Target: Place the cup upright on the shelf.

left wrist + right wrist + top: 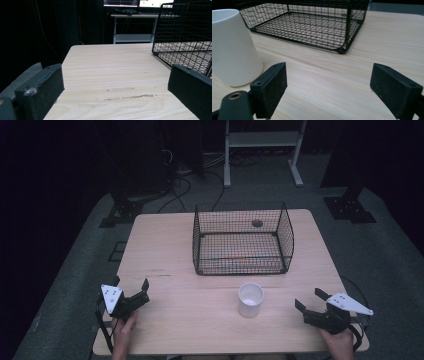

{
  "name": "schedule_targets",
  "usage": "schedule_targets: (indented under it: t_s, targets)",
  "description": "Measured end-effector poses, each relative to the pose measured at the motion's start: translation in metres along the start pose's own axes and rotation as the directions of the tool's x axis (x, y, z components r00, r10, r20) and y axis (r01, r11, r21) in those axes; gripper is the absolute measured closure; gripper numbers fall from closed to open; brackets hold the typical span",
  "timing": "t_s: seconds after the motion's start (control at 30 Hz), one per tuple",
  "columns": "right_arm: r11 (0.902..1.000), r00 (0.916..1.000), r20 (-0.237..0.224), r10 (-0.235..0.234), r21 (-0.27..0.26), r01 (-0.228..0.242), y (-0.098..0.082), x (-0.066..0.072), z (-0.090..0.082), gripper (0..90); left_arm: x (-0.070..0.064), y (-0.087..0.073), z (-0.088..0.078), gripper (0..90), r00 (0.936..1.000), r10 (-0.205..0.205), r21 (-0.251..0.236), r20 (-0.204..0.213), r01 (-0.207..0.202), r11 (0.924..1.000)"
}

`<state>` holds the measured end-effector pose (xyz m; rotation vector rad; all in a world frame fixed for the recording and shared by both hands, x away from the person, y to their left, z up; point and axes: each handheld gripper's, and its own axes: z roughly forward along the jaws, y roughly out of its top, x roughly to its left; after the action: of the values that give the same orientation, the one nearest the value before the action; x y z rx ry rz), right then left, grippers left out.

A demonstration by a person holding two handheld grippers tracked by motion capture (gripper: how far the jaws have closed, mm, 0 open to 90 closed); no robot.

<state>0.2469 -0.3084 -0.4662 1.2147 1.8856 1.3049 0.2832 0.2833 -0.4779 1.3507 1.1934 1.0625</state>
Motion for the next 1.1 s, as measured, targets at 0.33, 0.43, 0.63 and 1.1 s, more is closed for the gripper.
schedule_targets:
  t_s: [0.33,0.43,0.63,1.1]
  targets:
    - [0.9999,0.9978,-0.067,0.003,0.015,-0.002,0.004,0.02,0.007,13.0,0.0,0.0,0.0,0.0,1.0,-0.001,0.001,-0.002,0.001,1.0]
    - [0.9998,0.9967,-0.081,-0.009,0.014,0.01,0.006,0.026,0.008,13.0,0.0,0.0,0.0,0.0,1.0,-0.001,0.001,-0.002,0.001,1.0]
    - [0.9994,0.9935,-0.112,-0.022,0.025,0.024,0.008,0.038,0.012,12.0,0.0,0.0,0.0,0.0,1.0,-0.002,0.001,-0.003,0.002,1.0]
    - [0.9947,0.9804,-0.175,-0.091,0.031,0.098,0.013,0.067,0.019,8.8,0.0,0.0,0.0,0.0,1.0,-0.001,0.001,-0.002,0.001,1.0]
